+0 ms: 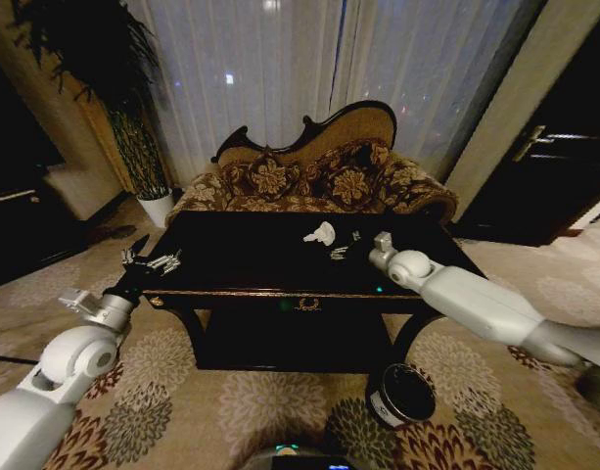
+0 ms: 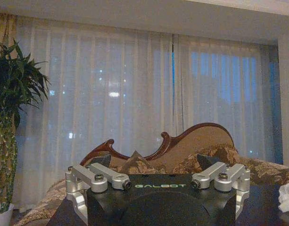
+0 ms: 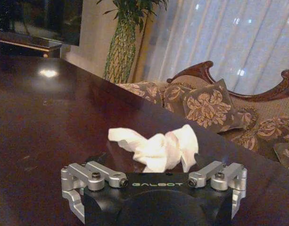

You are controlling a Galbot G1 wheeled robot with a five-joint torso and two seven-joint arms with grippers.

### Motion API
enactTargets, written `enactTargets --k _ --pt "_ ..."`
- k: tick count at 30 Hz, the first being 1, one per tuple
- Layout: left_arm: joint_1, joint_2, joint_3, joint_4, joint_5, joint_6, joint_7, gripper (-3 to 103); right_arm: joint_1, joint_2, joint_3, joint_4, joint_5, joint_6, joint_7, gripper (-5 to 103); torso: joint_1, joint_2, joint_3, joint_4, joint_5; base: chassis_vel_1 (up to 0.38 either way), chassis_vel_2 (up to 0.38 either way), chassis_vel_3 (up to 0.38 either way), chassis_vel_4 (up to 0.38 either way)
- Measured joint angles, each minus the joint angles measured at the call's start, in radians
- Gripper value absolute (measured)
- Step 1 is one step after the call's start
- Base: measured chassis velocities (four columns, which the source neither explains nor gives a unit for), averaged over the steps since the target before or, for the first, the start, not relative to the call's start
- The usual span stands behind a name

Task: Move to the front of the table and place the trash on the table into the trash bin.

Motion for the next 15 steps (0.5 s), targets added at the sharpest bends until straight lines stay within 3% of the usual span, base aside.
enactTargets --k 10,15 --pt "0.0 0.0 0.0 0.0 0.0 0.0 0.0 100 0.027 0.05 -0.017 -0.072 0.001 0.012 -0.011 102 0.0 0.0 0.0 -0.0002 0.0002 0.0 0.0 0.0 0.0" --pt "0.0 0.0 0.0 0.0 0.0 0.0 0.0 100 0.027 0.07 -0.018 -0.09 -0.003 0.015 -0.011 89 0.0 0.0 0.0 -0.0002 0.0001 0.0 0.0 0.0 0.0"
